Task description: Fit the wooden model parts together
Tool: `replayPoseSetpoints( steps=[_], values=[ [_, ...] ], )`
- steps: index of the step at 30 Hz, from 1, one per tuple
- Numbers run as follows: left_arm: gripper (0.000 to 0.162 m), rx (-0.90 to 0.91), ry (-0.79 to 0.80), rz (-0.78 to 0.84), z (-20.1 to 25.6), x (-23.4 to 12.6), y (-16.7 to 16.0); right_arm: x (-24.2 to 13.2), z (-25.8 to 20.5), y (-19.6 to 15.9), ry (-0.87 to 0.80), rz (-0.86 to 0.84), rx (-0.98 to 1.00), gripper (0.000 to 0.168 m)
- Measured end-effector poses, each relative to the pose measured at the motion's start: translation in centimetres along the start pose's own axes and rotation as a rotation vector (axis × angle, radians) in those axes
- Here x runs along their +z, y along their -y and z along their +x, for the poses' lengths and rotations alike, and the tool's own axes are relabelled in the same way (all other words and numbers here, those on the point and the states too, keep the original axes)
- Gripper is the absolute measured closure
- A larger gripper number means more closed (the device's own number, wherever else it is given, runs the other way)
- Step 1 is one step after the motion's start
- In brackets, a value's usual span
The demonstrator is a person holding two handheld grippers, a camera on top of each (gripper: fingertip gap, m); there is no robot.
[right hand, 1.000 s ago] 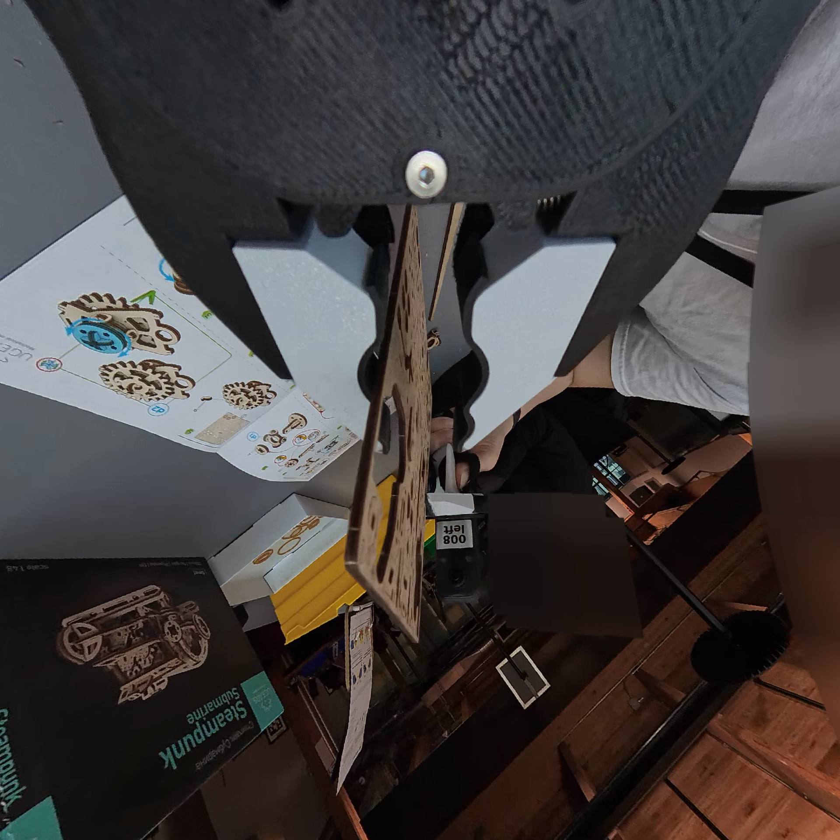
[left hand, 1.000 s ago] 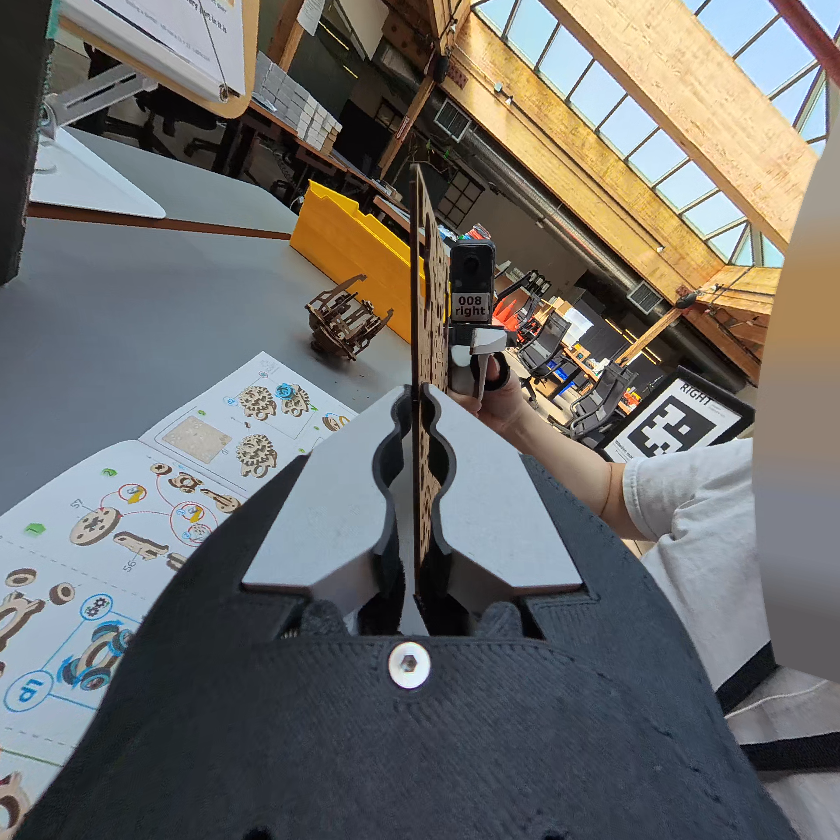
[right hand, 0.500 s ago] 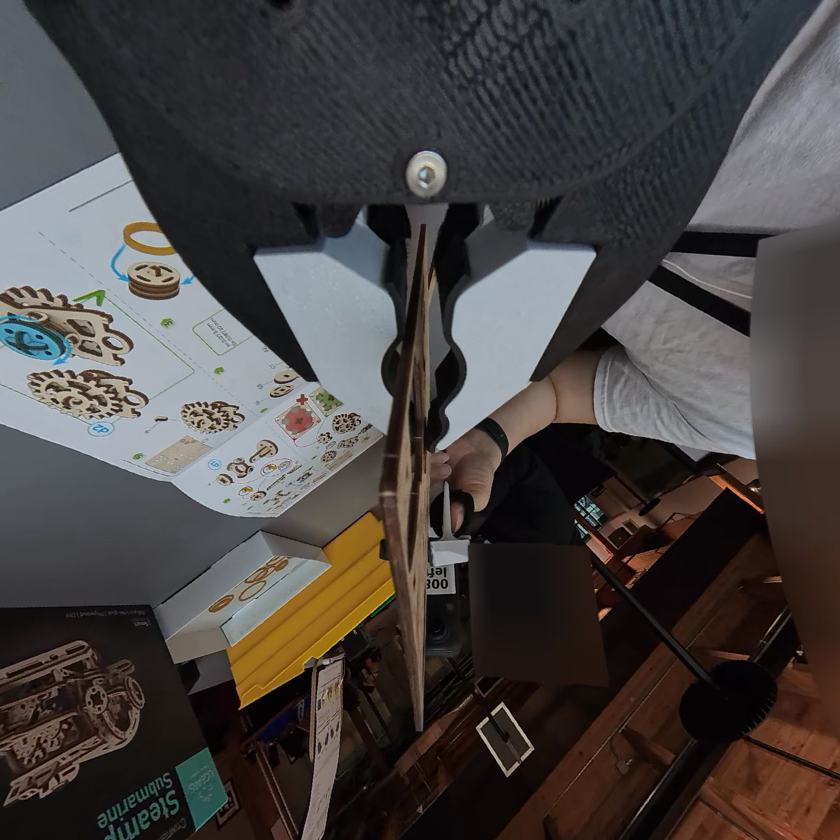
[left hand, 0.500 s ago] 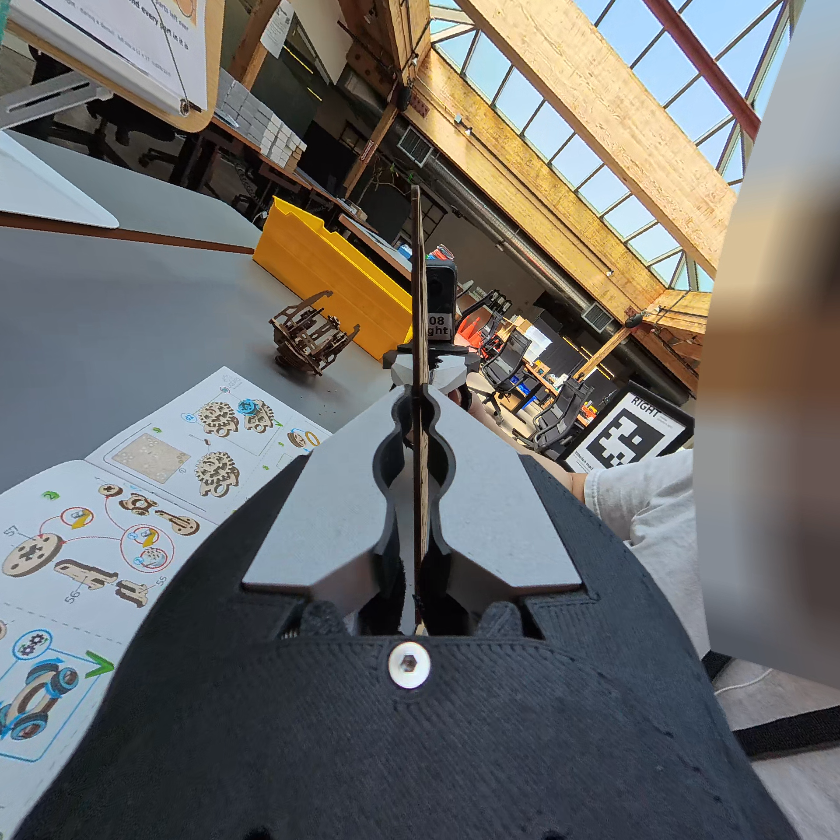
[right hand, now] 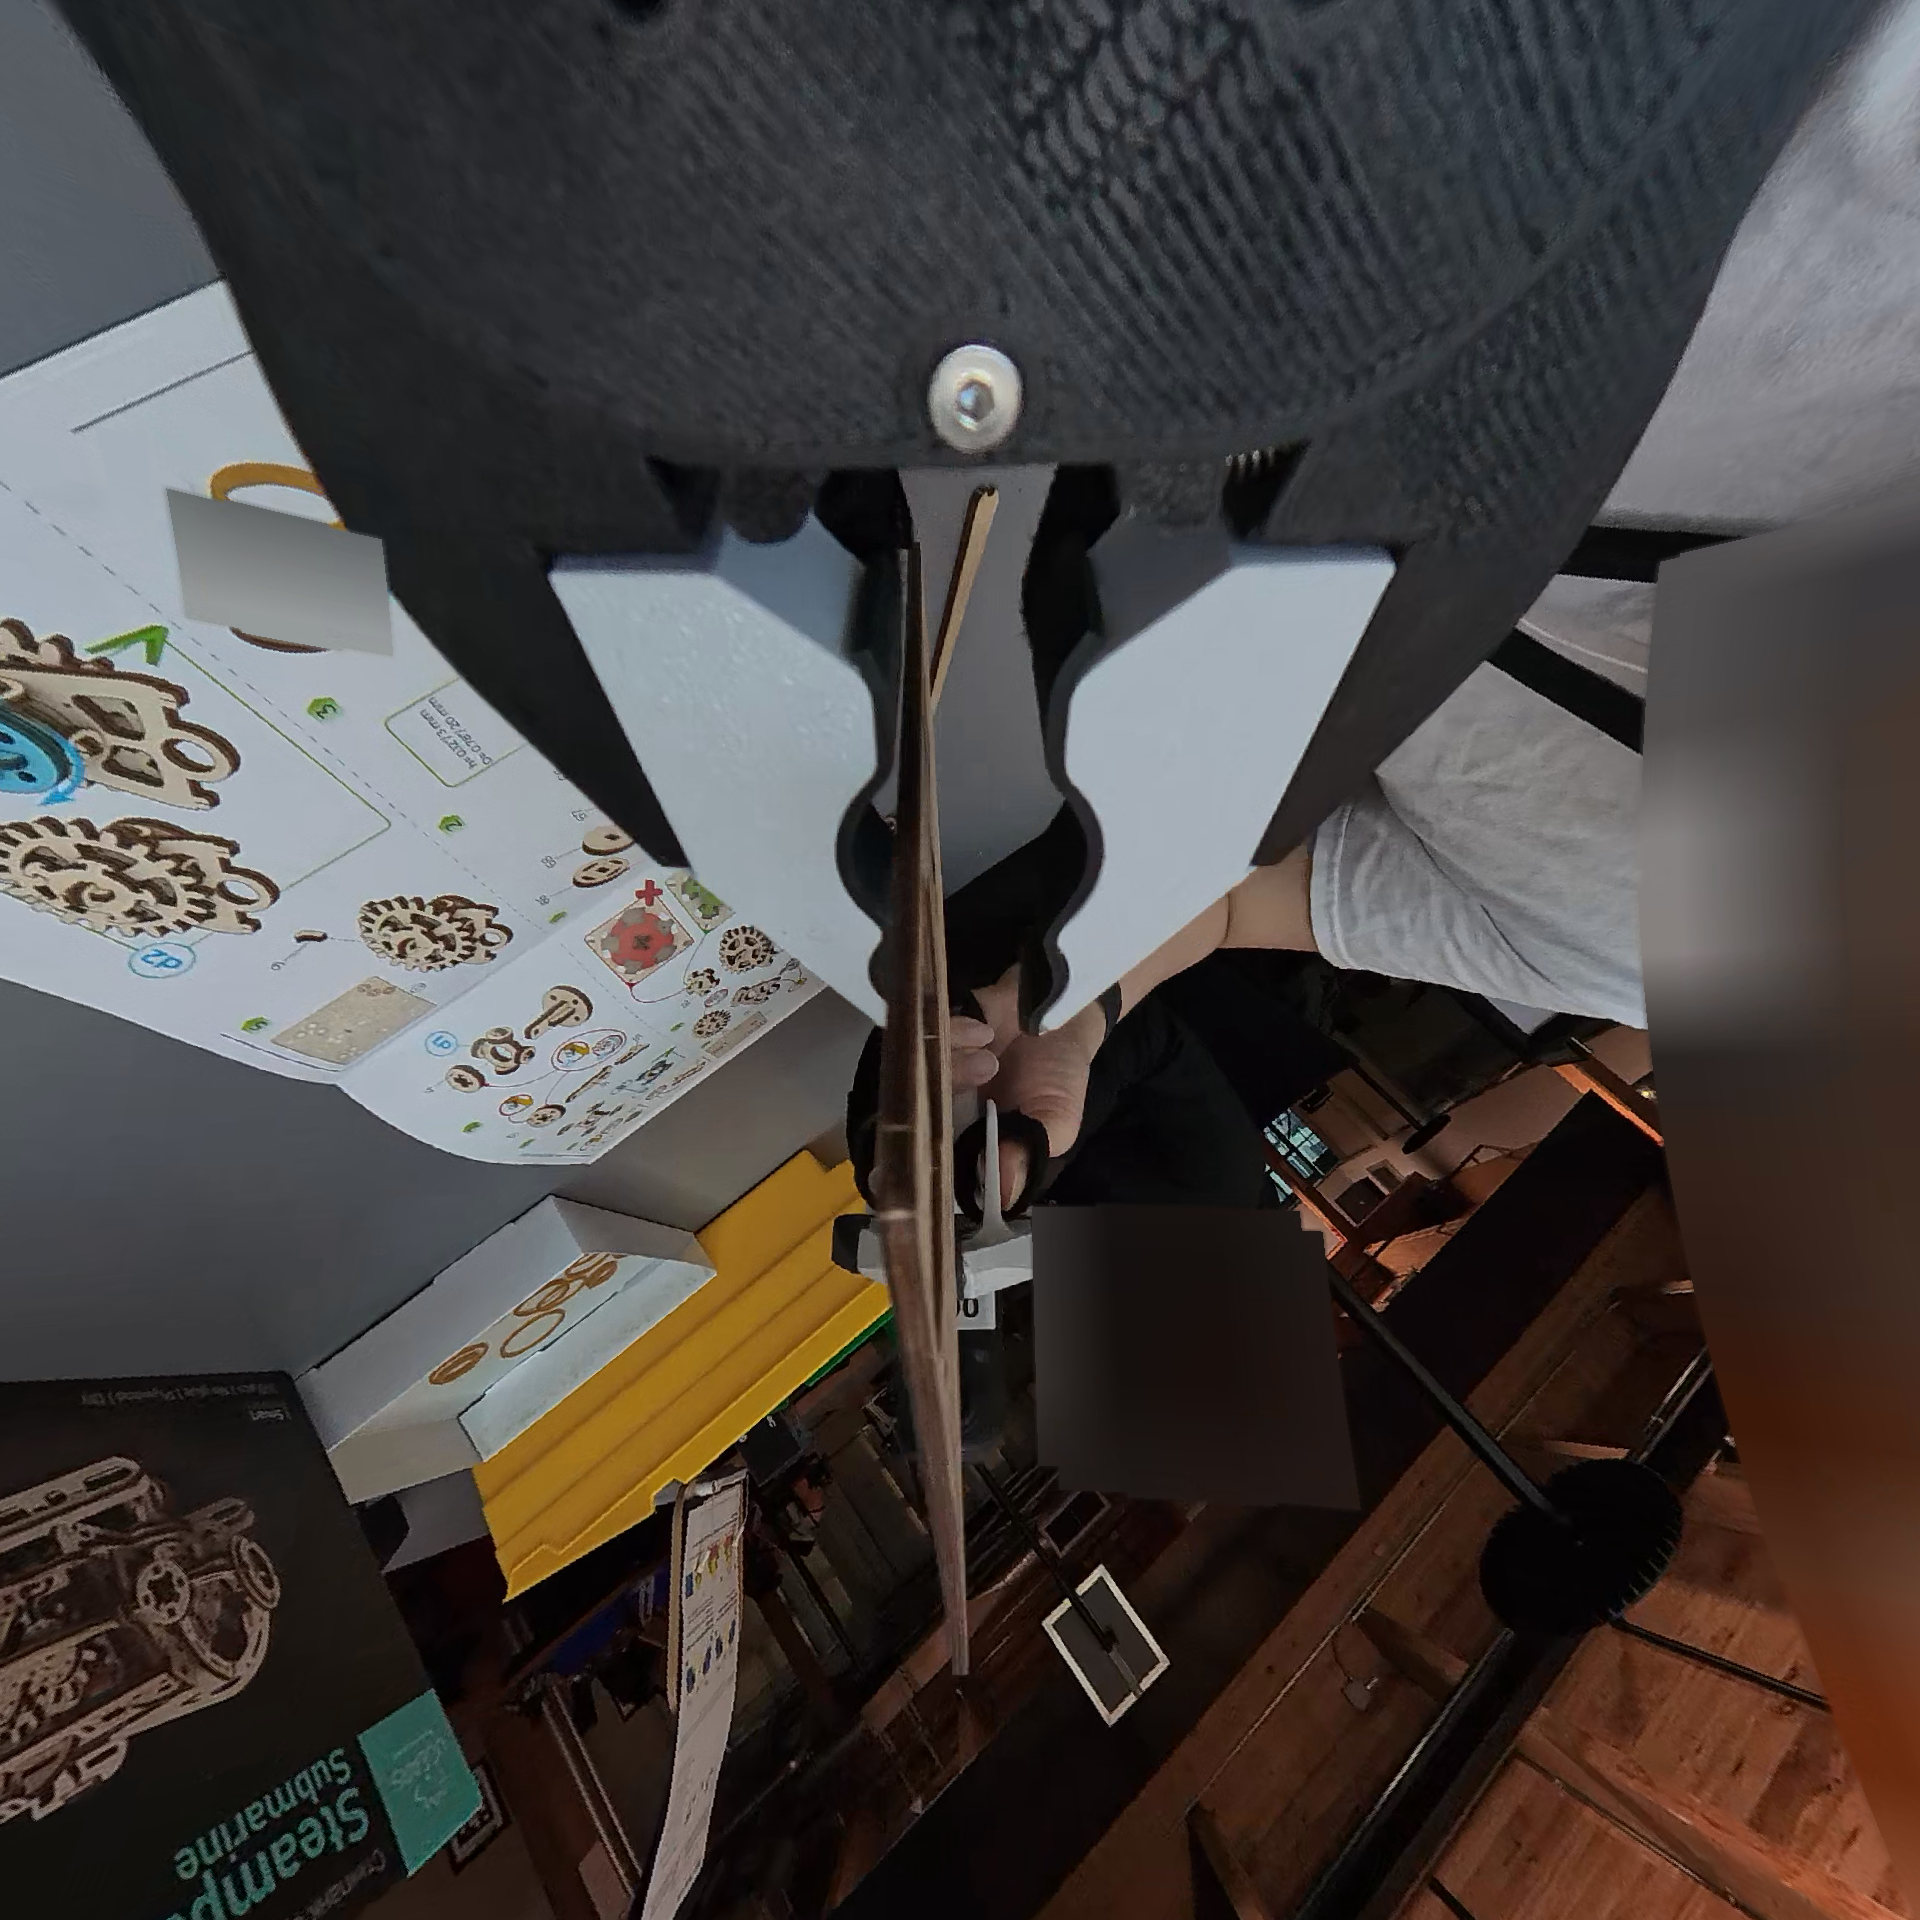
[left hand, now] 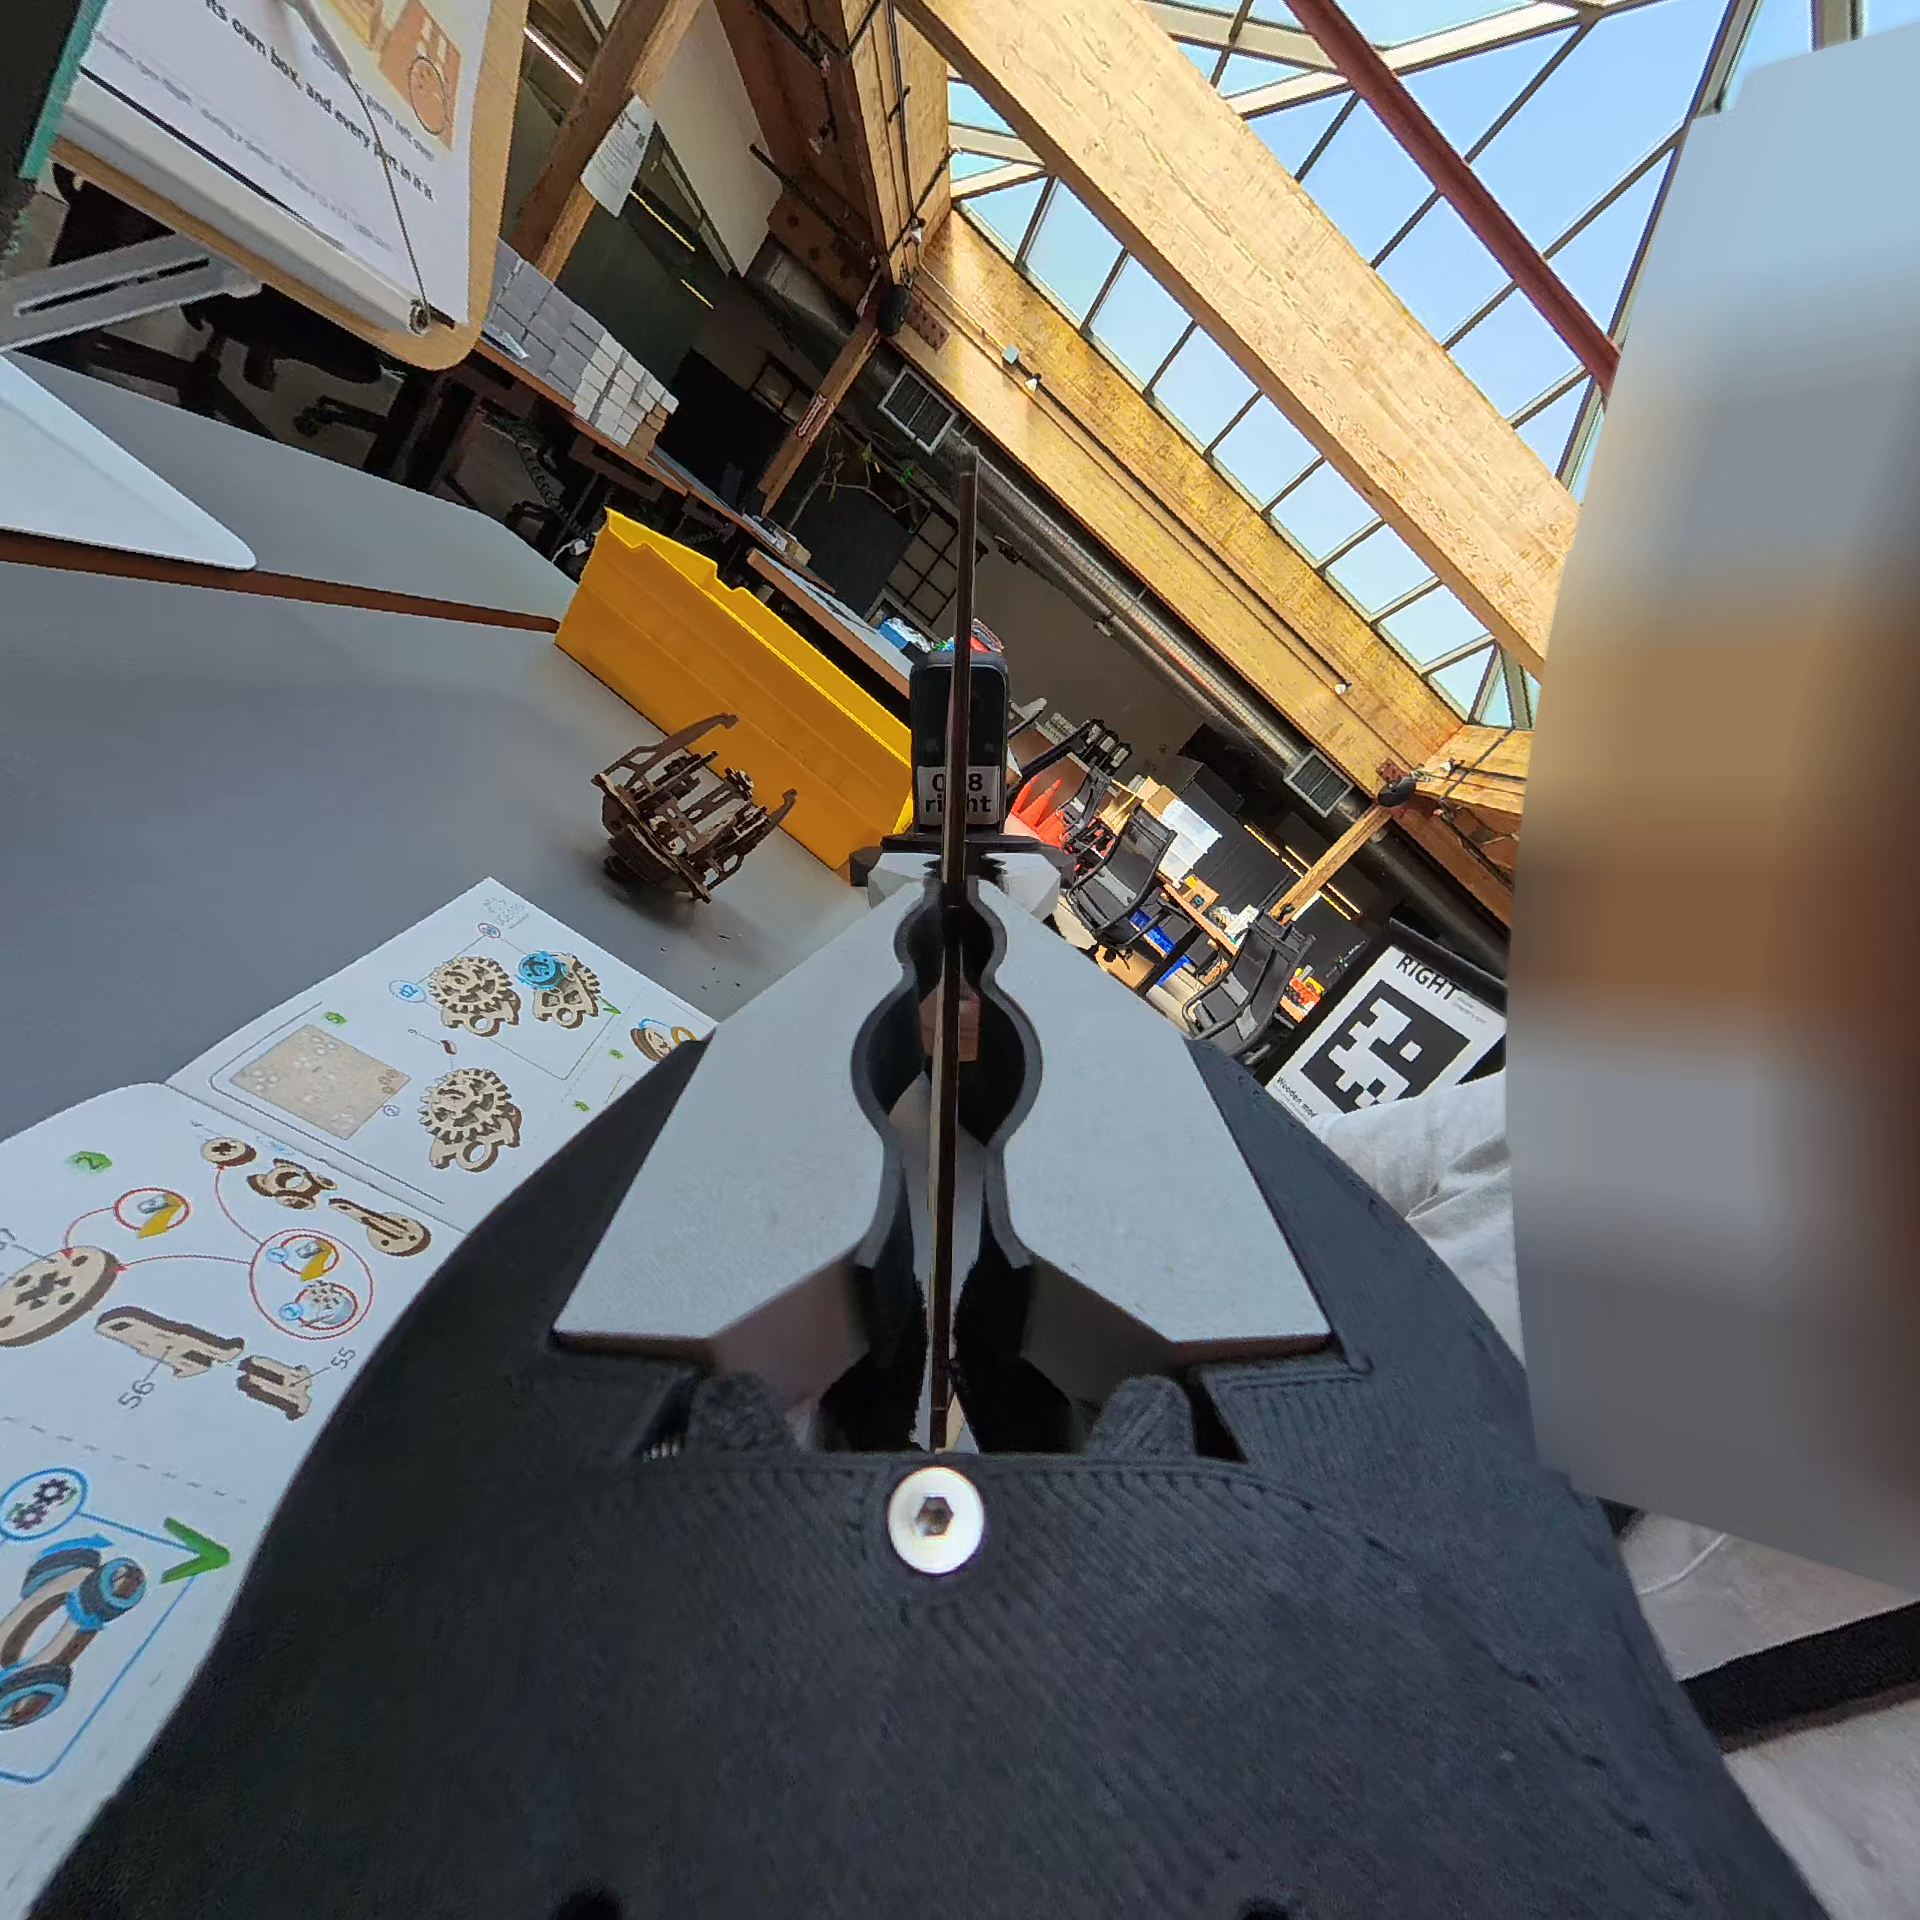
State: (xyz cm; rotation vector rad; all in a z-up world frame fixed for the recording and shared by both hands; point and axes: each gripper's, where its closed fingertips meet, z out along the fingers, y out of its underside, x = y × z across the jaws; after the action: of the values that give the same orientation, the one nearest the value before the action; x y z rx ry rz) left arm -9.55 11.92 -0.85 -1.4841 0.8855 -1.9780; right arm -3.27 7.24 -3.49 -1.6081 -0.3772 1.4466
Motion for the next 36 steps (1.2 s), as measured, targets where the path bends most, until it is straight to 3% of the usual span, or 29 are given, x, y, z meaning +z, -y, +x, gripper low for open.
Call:
replayPoseSetpoints(
  steps=[4,17,36],
  values=[
    [0.162,-0.024,-0.015,0.014,0.1,0.1,0.0,0.5,0.4,-1.0,-0.008,-0.043,0.018,0.168],
    [0.158,0.279,0.230,-0.144,-1.3,-0.1,-1.0,0.1,0.0,-0.6,-0.045,-0.043,-0.047,0.167],
    [0.157,0.365,0.362,-0.207,-2.4,-0.3,-1.5,0.2,0.5,-0.9,-0.108,-0.069,-0.115,0.167]
  ],
)
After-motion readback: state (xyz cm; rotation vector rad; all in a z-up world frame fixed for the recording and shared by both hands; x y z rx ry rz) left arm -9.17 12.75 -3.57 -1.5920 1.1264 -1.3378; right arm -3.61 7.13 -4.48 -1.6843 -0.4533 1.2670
